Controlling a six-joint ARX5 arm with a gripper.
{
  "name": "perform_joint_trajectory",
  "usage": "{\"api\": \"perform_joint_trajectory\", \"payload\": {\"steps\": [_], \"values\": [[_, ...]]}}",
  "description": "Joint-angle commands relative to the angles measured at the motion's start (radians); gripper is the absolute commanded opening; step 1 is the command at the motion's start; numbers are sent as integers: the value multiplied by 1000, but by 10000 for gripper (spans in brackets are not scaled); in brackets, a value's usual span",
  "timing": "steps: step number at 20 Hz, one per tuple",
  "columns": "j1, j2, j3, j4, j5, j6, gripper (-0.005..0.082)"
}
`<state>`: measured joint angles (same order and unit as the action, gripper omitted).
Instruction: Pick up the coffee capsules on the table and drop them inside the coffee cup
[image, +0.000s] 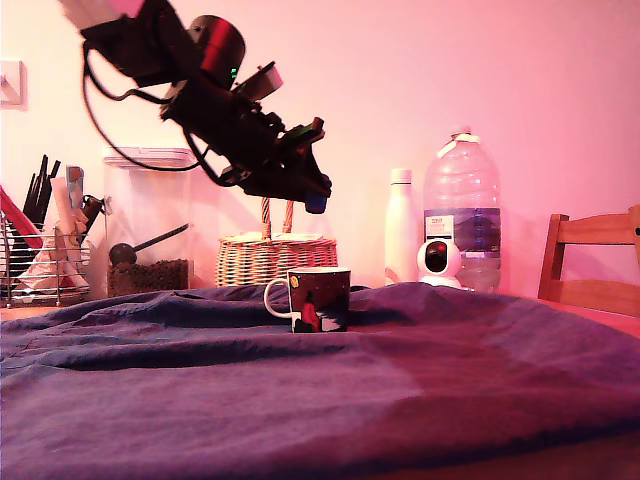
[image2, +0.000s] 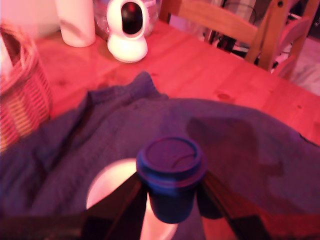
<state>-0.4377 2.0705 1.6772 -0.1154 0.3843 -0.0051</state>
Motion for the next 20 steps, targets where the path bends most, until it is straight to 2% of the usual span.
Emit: {"api": "perform_joint_trajectory", "payload": {"steps": [1,3,10,17,18,19,20], "values": [[-2,77,31,-44,-7,7,176],[-2,117,76,-94,-17,12,181],[-1,148,90,-112,-53,27,181],[-1,148,90,-119,-53,33,182],[-1,148,90,-121,-53,32,197],[-1,148,90,-121,-53,32,258],[-1,148,90,-122,-53,32,353]]}}
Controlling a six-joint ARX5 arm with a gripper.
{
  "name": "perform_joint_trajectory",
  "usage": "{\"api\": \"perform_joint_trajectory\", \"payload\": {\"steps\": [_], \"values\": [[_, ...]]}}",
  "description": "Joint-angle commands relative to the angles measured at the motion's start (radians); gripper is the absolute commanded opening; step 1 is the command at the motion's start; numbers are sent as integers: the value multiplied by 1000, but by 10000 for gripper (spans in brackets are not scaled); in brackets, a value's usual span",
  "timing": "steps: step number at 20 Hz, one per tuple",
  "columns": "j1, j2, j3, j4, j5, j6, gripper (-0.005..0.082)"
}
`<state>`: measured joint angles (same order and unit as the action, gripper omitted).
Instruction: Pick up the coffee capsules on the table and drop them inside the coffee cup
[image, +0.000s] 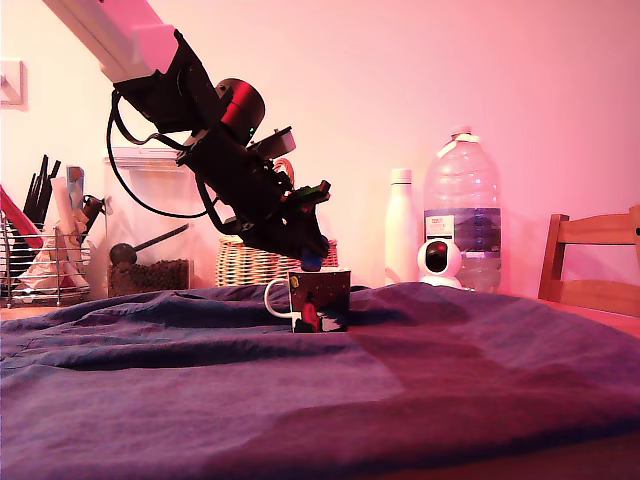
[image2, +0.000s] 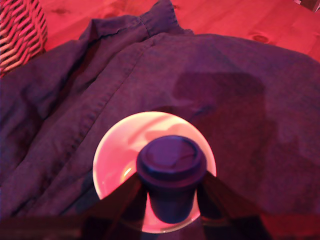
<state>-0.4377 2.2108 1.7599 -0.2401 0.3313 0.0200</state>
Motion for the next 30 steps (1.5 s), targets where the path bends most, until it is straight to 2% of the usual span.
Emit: {"api": "perform_joint_trajectory", "payload": {"steps": [1,2,3,7,8,10,13,14,19,24,30], "values": [[-1,8,8,3,0,7,471],[-1,8,8,2,0,7,529],[-1,8,8,2,0,7,533],[-1,7,8,3,1,15,527],[-1,7,8,4,1,16,495],[-1,1,8,2,1,28,375],[-1,-16,8,1,5,38,58],[-1,-22,8,1,5,38,-12],[-1,-84,8,-32,9,47,-23],[2,-142,8,-113,8,91,-23],[29,-194,7,-166,8,94,-23]]}}
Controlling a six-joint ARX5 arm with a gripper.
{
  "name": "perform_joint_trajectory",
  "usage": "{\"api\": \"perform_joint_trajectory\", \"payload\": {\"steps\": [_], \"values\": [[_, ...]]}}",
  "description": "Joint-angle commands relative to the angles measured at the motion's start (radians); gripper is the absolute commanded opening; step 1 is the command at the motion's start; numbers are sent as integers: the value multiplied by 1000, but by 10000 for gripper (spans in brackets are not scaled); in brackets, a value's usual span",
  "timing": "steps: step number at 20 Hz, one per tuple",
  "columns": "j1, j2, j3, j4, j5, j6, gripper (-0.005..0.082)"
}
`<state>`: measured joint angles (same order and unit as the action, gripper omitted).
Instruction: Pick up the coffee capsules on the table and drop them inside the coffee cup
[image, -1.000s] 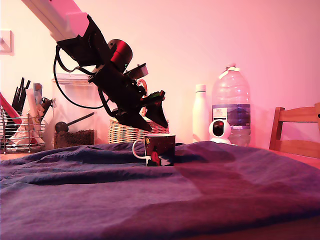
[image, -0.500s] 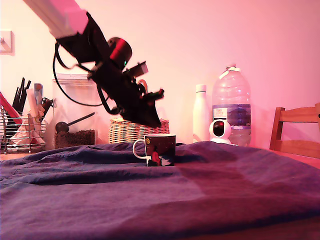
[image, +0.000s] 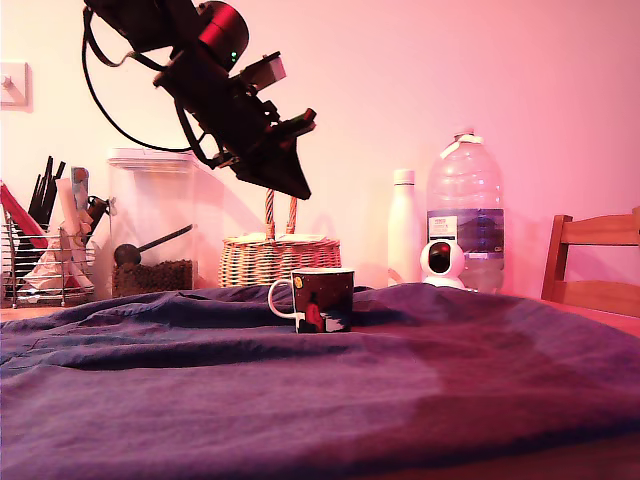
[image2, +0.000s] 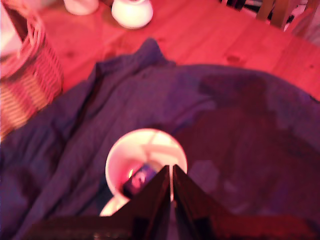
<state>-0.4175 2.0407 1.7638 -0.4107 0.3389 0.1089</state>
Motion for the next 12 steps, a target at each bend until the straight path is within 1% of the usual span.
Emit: {"api": "perform_joint_trajectory", "payload": {"steps": [1,7,9,12], "values": [[13,-35,3,-2,1,5,-23],[27,-93,-32,-29,1,9,-23],[32,-119,-89,-3,0,9,-23],[39,-180,-216,64,-8,4,-23]]}}
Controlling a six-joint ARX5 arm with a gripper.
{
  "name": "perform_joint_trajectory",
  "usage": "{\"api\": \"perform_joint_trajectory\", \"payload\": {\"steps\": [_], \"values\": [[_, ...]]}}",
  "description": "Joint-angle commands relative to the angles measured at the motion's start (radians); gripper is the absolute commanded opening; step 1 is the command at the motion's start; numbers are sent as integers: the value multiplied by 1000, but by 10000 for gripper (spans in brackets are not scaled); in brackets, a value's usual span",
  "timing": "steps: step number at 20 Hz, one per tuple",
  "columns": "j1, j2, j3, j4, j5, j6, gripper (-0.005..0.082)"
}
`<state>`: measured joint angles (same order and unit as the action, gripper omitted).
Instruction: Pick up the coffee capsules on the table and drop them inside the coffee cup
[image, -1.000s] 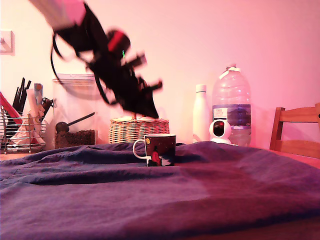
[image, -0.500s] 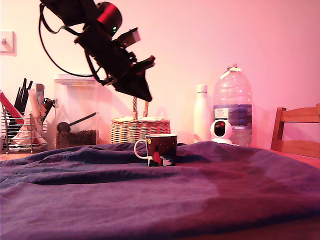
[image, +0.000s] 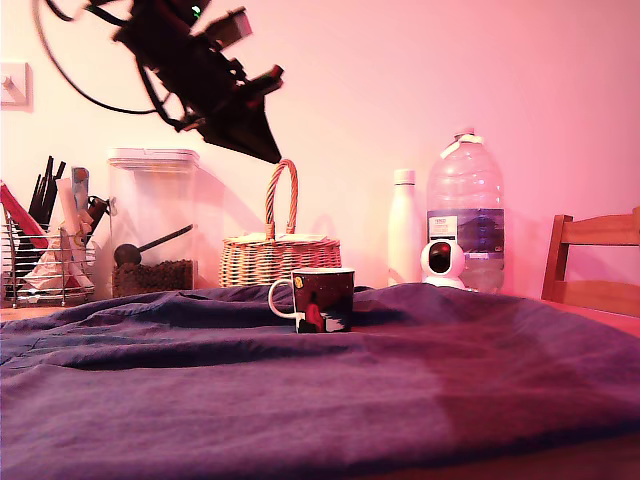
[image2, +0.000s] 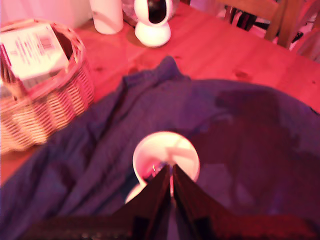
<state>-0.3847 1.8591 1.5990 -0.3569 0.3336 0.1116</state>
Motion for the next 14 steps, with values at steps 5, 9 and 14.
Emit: {"api": "perform_joint_trajectory", "payload": {"steps": [5,9,14], "values": [[40,-128,-311,154,-14,-14,-23],[91,-244,-508,267,-32,-62,-23],[159,-348,-701,379,-32,-113,-23]]}}
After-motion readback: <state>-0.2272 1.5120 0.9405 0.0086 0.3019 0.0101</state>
